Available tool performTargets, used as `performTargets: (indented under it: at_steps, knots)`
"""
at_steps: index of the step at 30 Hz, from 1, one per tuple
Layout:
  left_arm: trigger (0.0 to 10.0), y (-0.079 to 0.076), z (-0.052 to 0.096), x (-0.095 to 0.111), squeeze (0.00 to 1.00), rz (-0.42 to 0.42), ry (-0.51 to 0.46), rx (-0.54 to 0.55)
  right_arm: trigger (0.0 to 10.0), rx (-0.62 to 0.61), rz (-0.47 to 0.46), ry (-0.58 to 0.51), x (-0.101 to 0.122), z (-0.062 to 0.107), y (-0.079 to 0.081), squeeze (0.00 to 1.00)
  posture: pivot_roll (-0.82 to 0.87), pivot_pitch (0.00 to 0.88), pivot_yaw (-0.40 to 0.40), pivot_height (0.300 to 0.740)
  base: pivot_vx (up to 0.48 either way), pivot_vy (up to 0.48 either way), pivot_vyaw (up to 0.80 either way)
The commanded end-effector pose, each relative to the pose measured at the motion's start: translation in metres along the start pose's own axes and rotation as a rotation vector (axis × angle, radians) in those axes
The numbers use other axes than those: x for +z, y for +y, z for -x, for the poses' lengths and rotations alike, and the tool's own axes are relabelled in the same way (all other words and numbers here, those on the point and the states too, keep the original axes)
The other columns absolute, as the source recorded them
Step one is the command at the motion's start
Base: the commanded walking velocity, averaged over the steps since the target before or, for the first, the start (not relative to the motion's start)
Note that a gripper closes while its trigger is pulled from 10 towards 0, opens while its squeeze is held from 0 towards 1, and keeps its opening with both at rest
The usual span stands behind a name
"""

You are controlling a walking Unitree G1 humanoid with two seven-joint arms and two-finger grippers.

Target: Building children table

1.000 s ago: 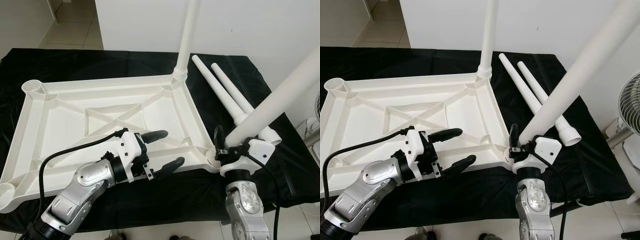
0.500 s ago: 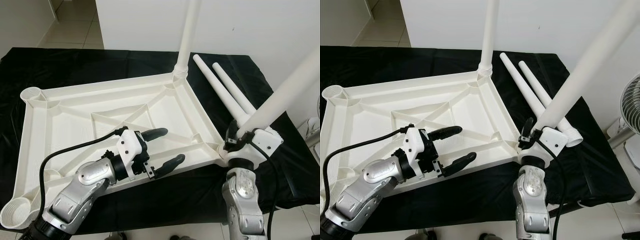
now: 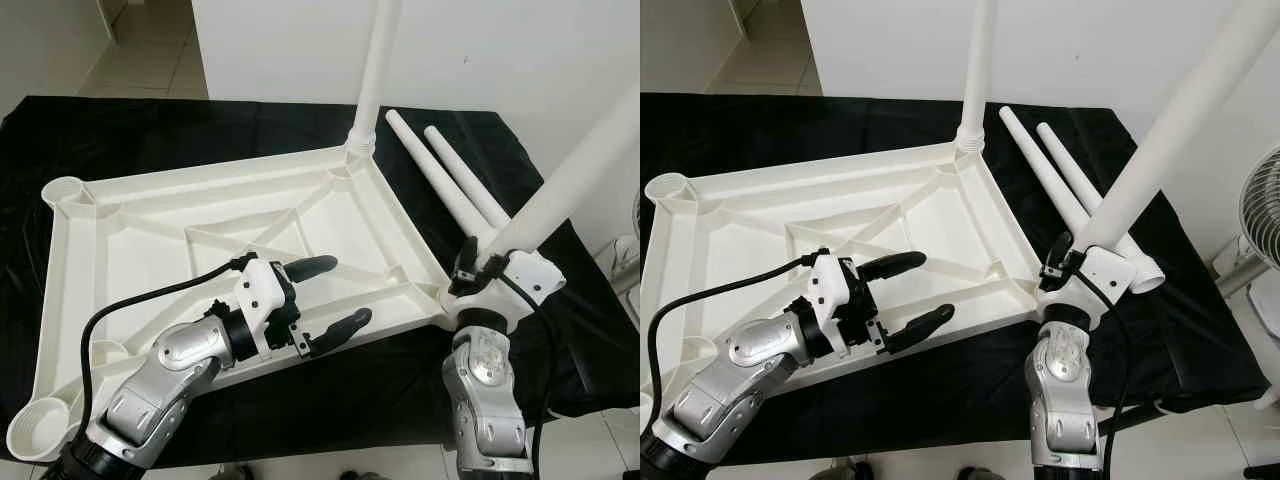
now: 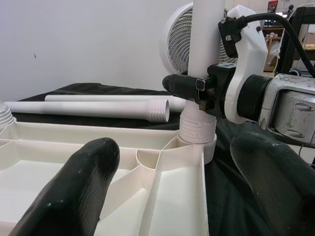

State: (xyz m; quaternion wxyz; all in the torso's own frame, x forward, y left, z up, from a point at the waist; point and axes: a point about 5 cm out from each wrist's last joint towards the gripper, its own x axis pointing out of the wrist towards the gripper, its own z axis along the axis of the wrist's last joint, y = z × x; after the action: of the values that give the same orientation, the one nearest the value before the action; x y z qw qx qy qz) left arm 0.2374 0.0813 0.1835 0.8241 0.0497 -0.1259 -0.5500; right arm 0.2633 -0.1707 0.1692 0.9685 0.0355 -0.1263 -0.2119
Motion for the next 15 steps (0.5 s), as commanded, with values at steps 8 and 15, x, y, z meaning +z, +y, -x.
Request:
performTargets:
  at_steps: [8, 15]
  knots:
    - [10.0, -0.0082, -0.0003, -0.0008, 0.0, -0.008, 0.008, -0.095, 10.0, -0.137, 0.038, 0.145, -0.024, -0.0014, -0.0165, 0.0, 0.01, 0.13, -0.023, 0.74, 0.0, 0.0, 0.0]
    - [10.0, -0.0084, -0.0005, -0.0008, 0.0, -0.009, 0.007, -0.095, 10.0, -0.148, 0.046, 0.146, -0.0246, -0.0022, -0.0176, 0.0, 0.01, 0.125, -0.025, 0.74, 0.0, 0.0, 0.0]
